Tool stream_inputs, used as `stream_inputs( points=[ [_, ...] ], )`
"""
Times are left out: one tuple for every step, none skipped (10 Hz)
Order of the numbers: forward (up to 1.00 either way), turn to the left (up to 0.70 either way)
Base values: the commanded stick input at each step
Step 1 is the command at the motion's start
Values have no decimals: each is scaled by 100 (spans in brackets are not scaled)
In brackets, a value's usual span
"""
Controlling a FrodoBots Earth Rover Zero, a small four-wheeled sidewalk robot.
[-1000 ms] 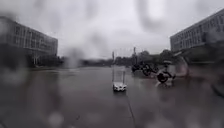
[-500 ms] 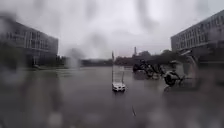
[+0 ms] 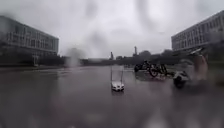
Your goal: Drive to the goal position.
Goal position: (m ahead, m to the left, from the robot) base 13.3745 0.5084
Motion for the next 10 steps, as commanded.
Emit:
stream_inputs(
  points=[
    [100,0],
    [100,0],
    [100,0],
    [100,-3],
    [100,-24],
    [100,-27],
    [100,-27],
    [100,-27],
    [100,-27],
    [100,-27]
  ],
)
